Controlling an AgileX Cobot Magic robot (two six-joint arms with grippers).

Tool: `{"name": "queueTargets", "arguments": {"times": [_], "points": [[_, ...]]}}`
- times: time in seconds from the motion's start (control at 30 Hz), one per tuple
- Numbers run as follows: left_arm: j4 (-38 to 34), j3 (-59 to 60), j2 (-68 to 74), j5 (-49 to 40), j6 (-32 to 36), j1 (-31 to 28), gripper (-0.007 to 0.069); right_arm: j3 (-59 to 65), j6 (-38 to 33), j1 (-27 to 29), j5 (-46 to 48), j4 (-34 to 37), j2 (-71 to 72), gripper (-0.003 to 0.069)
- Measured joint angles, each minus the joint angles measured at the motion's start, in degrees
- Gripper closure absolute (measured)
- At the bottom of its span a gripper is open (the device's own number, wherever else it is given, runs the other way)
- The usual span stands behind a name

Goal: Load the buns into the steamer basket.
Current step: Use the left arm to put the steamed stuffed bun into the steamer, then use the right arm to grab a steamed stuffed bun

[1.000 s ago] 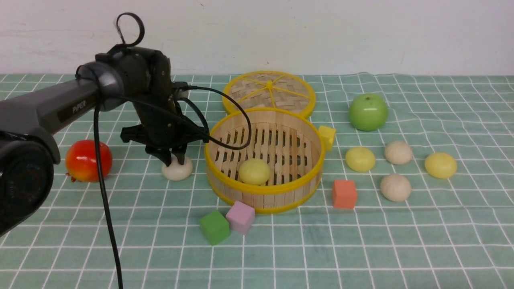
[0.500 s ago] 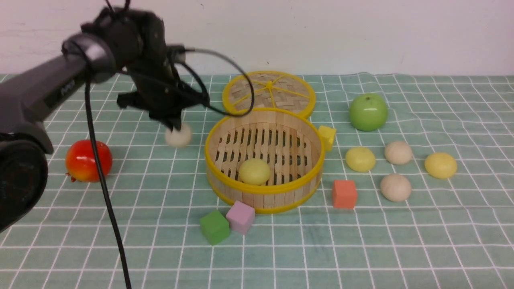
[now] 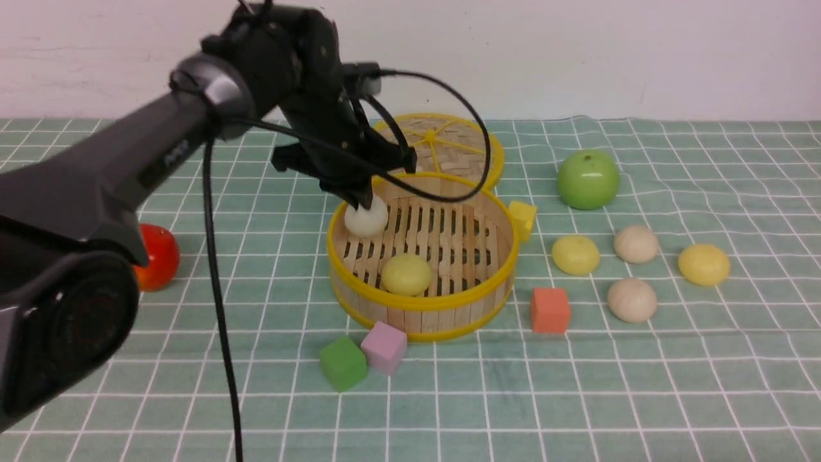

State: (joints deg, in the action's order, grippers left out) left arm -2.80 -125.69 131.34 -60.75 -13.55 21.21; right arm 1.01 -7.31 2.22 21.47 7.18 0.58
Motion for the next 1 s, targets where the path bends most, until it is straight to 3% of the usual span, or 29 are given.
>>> {"name": "queueTargets", "arguments": {"times": [0.37,0.5,0.77,1.0], "points": [[0.8,0.0,1.3,-0.6,-2.4,0.0,0.0603,0.0,0.0,0.0,0.0,0.0,0.0,0.0419],[2.4,0.0,1.3,-1.5,-4.6,0.0,0.0546,0.0,0.0,0.0,0.0,0.0,0.0,0.0419],[1.3,0.0,0.7,-3.7,-4.9,0.0,0.0319,0.0,0.0,0.0,0.0,0.0,0.0,0.0419],[1.6,1.7,-6.8,-8.6,-2.3,0.0,0.0284,0.0,0.0,0.0,0.0,0.0,0.0,0.0419]]}}
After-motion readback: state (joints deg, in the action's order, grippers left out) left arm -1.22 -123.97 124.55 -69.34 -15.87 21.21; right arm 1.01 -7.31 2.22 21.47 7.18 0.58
